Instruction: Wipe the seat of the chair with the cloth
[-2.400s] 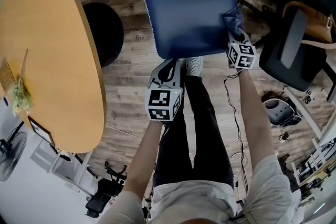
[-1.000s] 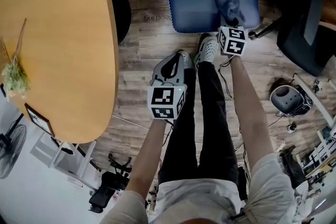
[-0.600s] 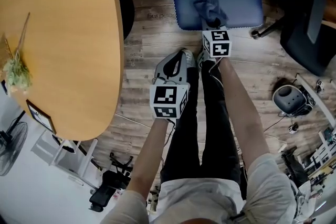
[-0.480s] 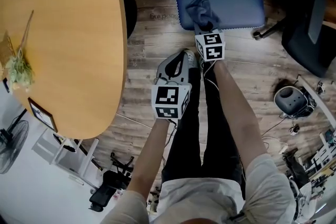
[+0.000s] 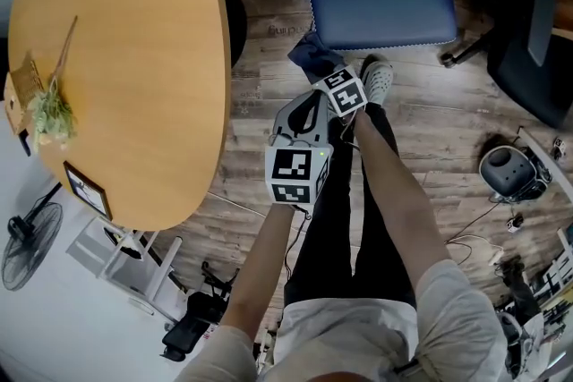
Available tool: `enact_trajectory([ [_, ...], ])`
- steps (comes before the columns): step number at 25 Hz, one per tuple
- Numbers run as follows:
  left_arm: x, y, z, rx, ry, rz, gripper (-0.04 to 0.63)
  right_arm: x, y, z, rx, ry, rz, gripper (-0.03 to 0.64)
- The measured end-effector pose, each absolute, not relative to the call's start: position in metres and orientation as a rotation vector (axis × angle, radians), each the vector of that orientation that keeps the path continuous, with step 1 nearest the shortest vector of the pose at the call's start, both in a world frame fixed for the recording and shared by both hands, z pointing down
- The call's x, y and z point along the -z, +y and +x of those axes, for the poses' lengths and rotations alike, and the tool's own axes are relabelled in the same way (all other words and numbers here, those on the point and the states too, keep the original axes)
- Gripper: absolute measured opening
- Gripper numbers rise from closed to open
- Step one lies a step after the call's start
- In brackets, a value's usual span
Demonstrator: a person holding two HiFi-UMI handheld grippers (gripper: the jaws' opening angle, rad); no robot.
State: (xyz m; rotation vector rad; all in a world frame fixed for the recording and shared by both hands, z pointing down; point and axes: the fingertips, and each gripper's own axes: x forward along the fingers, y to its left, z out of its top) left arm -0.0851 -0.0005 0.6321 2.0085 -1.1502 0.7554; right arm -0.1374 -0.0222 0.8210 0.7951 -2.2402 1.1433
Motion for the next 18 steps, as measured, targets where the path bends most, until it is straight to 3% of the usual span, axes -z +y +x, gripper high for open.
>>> enact_trajectory([
  [7, -0.597, -0.01, -0.095, -0.765, -1.169, 2.048, 0.028, -0.756, -0.01, -0.115, -1.248, -2.3, 0.952, 0.049],
  [18, -0.516, 0.006, -0.077, -0.769, -1.165, 2.09, 0.028, -0.585, 0.005, 0.023, -1.311, -2.27, 1.351, 0.049],
])
